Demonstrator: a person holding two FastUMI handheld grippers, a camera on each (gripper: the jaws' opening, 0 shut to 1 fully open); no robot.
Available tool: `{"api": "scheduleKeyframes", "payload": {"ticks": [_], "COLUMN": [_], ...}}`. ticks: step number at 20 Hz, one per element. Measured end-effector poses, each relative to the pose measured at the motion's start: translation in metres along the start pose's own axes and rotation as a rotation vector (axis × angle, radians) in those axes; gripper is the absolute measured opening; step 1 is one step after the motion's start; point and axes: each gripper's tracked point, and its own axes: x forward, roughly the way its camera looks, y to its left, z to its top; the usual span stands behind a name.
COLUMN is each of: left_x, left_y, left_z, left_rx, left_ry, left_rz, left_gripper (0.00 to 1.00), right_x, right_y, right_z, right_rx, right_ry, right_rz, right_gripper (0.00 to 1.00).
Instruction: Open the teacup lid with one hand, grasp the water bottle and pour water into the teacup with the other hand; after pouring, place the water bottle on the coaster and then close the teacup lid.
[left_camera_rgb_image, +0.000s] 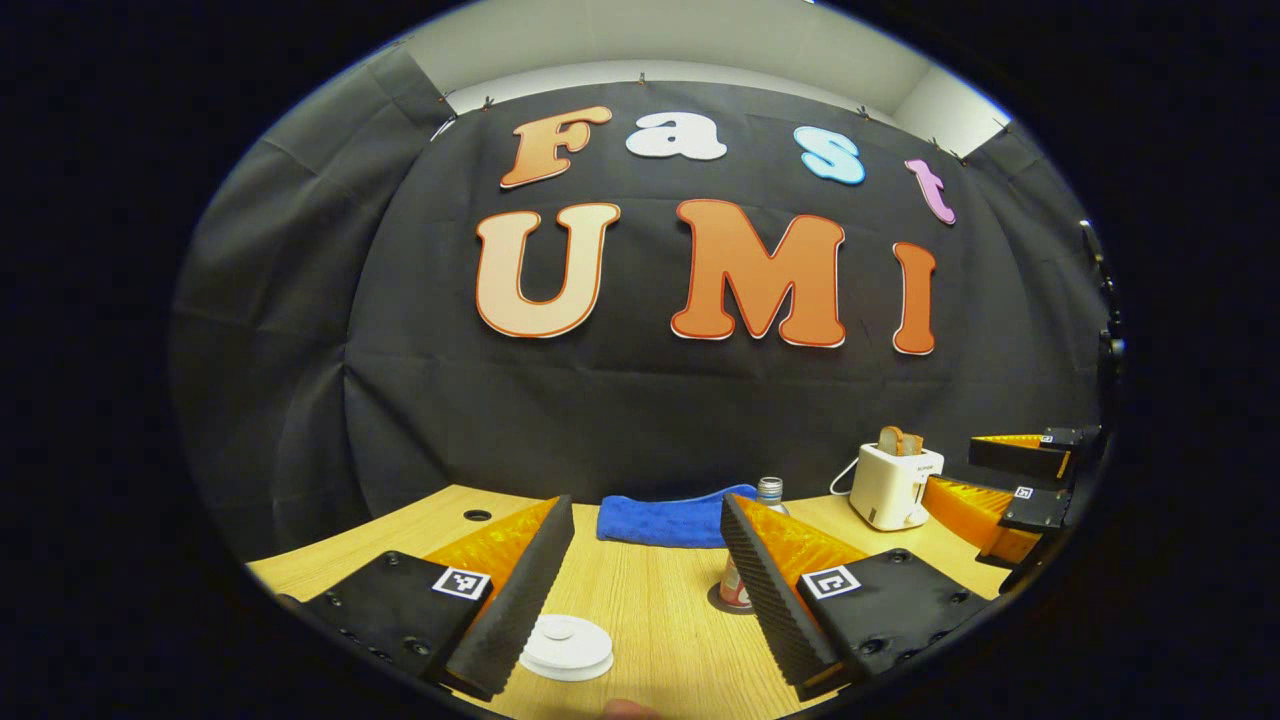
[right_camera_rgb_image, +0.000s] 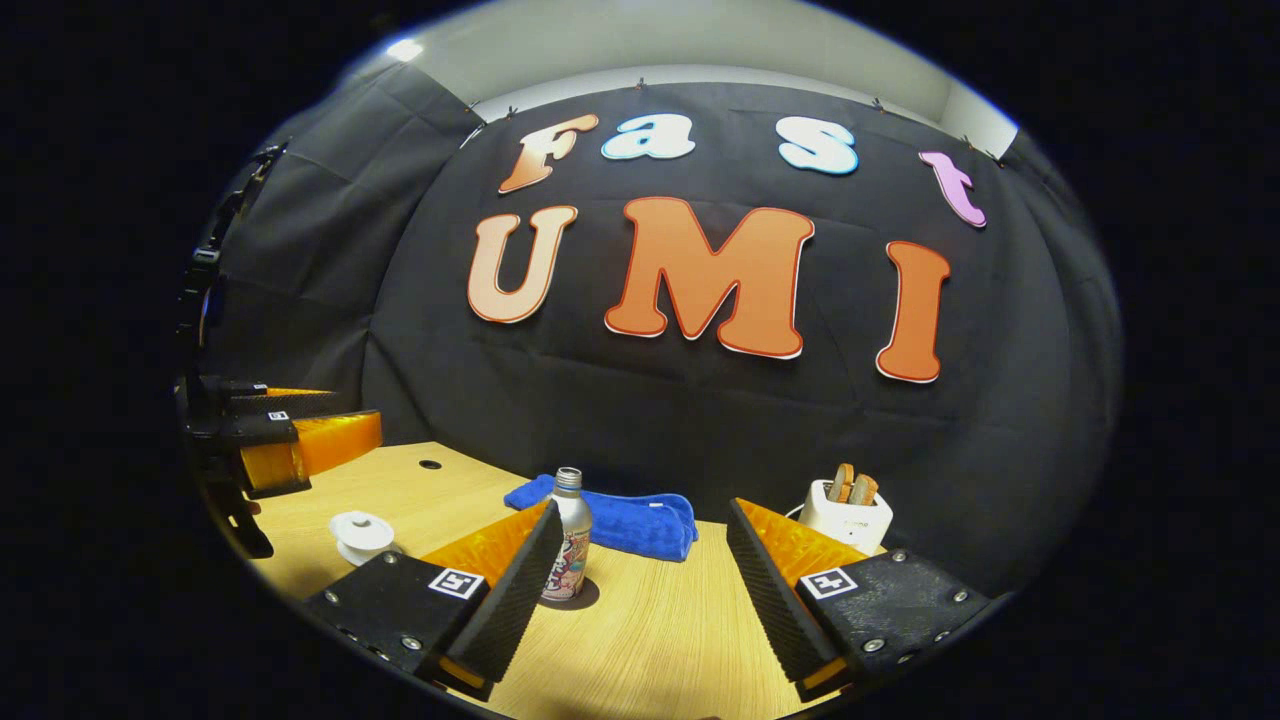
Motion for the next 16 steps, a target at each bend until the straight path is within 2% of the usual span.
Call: {"api": "scheduleKeyframes", "payload": {"ticks": [5, 10, 11, 12, 14, 15, 16], "left_x": [-0.007, -0.012, -0.015, -0.014, -0.013, -0.013, -0.012], "left_y": [0.002, 0.009, 0.010, 0.010, 0.010, 0.010, 0.011], "left_z": [-0.006, 0.000, 0.001, 0.001, -0.001, -0.003, -0.004], "left_rx": [0.034, 0.040, 0.039, 0.036, 0.028, 0.029, 0.032], "left_ry": [0.008, -0.023, -0.028, -0.031, -0.030, -0.026, -0.024], "left_rz": [0.013, 0.039, 0.042, 0.043, 0.044, 0.046, 0.050], "left_gripper": [1.00, 0.98, 1.00, 0.97, 1.00, 0.94, 0.94], "right_x": [-0.006, -0.005, -0.005, -0.005, -0.005, -0.005, -0.005], "right_y": [0.001, 0.002, 0.002, 0.002, 0.002, 0.002, 0.002], "right_z": [0.000, -0.002, -0.002, -0.001, -0.001, -0.002, -0.002], "right_rx": [0.013, 0.018, 0.015, 0.013, 0.009, 0.009, 0.010], "right_ry": [-0.009, -0.014, -0.015, -0.017, -0.016, -0.012, -0.009], "right_rz": [-0.004, 0.000, 0.002, 0.005, 0.007, 0.007, 0.007], "right_gripper": [0.99, 0.99, 0.99, 0.99, 0.99, 0.99, 0.99]}}
